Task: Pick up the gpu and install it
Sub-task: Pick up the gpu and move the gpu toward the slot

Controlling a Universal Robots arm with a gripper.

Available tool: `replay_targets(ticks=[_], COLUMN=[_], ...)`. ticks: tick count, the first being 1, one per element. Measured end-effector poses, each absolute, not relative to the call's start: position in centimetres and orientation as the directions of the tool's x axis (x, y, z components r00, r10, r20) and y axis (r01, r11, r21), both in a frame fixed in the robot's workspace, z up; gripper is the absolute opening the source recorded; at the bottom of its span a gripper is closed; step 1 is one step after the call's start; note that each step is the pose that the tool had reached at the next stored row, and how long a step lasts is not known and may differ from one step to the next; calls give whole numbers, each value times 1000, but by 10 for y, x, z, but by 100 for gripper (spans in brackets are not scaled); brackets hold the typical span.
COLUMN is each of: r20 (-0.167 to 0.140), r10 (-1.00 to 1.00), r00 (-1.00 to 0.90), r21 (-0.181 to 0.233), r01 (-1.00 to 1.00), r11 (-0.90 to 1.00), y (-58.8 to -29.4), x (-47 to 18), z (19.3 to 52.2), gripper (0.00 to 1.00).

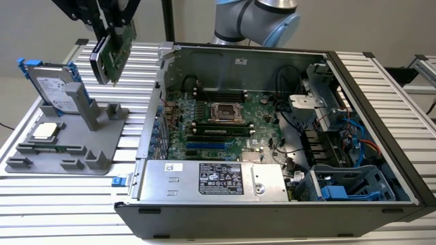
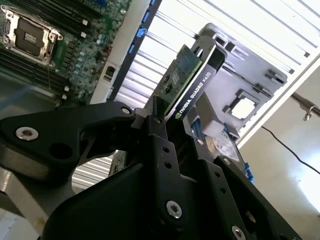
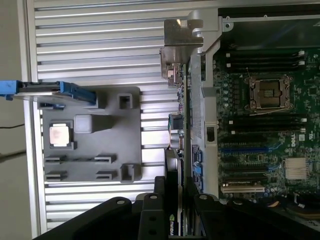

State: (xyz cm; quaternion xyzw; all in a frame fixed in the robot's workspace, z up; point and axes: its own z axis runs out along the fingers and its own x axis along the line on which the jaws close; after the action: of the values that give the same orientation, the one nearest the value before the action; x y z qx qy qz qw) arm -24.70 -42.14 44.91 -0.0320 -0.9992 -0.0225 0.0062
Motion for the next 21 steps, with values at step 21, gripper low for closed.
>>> replay_targets(ticks=[21], r20=[19], r10=[64], r00=[-998], r21=[44], r01=[64], r11=[997], y=[-421], x=[-221], z=[449], gripper=[0])
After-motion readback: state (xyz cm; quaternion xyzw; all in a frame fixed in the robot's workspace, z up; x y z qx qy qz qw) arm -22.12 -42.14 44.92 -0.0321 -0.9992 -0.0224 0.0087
